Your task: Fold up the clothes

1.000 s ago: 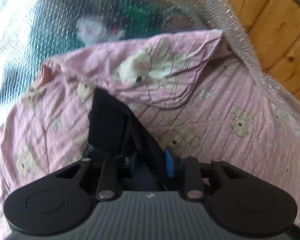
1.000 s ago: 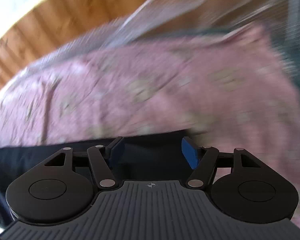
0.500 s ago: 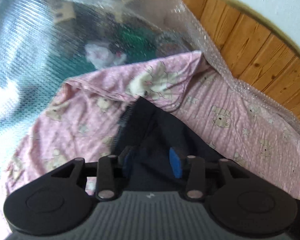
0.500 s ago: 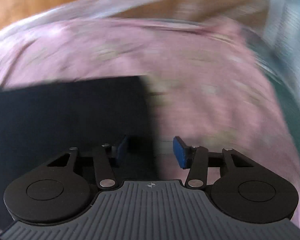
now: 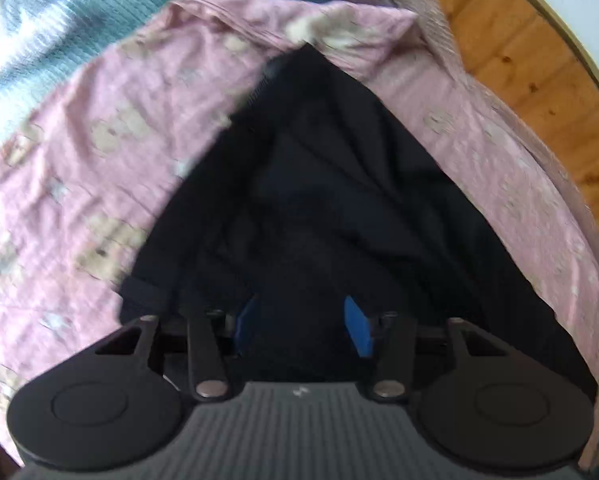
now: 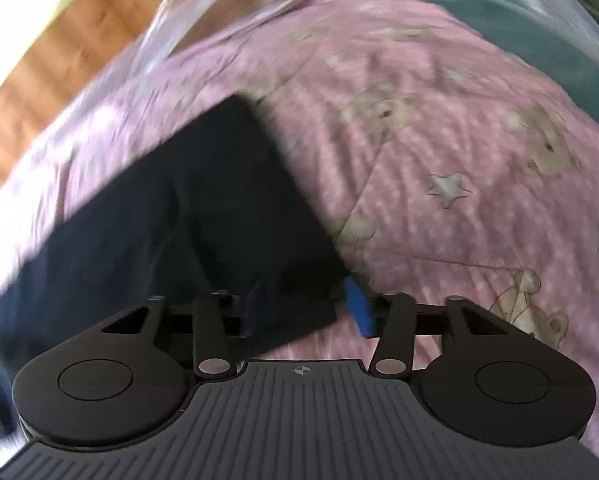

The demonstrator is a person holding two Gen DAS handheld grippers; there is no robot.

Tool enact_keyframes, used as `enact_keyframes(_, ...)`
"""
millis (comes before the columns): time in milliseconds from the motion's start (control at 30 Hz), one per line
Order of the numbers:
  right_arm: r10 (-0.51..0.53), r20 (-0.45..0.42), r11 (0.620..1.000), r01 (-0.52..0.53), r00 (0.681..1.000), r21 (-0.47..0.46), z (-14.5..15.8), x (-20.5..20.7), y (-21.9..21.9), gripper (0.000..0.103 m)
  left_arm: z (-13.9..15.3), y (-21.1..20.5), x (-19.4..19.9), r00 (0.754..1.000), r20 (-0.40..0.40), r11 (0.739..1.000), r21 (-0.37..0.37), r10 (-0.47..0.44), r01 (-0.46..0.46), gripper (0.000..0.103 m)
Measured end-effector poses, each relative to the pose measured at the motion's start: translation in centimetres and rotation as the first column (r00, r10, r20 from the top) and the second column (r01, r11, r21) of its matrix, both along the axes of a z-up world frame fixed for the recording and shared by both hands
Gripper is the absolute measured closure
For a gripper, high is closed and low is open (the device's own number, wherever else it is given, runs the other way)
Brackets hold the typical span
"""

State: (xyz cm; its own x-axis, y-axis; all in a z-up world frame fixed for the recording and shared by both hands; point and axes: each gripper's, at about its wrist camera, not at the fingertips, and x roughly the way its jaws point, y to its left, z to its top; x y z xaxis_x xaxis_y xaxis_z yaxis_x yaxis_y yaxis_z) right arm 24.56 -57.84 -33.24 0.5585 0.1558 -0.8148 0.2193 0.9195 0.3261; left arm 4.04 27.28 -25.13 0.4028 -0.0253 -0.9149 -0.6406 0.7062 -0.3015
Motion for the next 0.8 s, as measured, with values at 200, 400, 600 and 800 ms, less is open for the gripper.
enact_keyframes(200,-0.032,0.050,0.999,0.034,0.998,-0.039,1.0,0.1,0.3,0.102,-1.0,-0.1,-2.3,0.996,0.049,0.995,-0.056,0.080,-0.078,0.055)
enact_keyframes(400,-0.020,-0.047,0.970,0.008,0.999,-0.243,0.4,-0.9,1.1,0.081,-3.8,2.8,-7.4,0.977,0.064,0.975,-0.100,0.205,-0.198,0.052)
enact_keyframes(600,-0.152,0.064,0.966,0.162,0.986,-0.203,4.5,-3.6,2.3,0.049,-6.2,5.1,-10.1,0.941,0.138,0.945,-0.153,0.309,-0.288,0.053)
enact_keyframes(800,0.006,0.051,0.981,0.004,0.999,-0.195,6.5,-5.9,11.2,0.048,-4.0,5.5,-14.3,0.910,0.304,0.955,-0.187,0.280,-0.231,0.035)
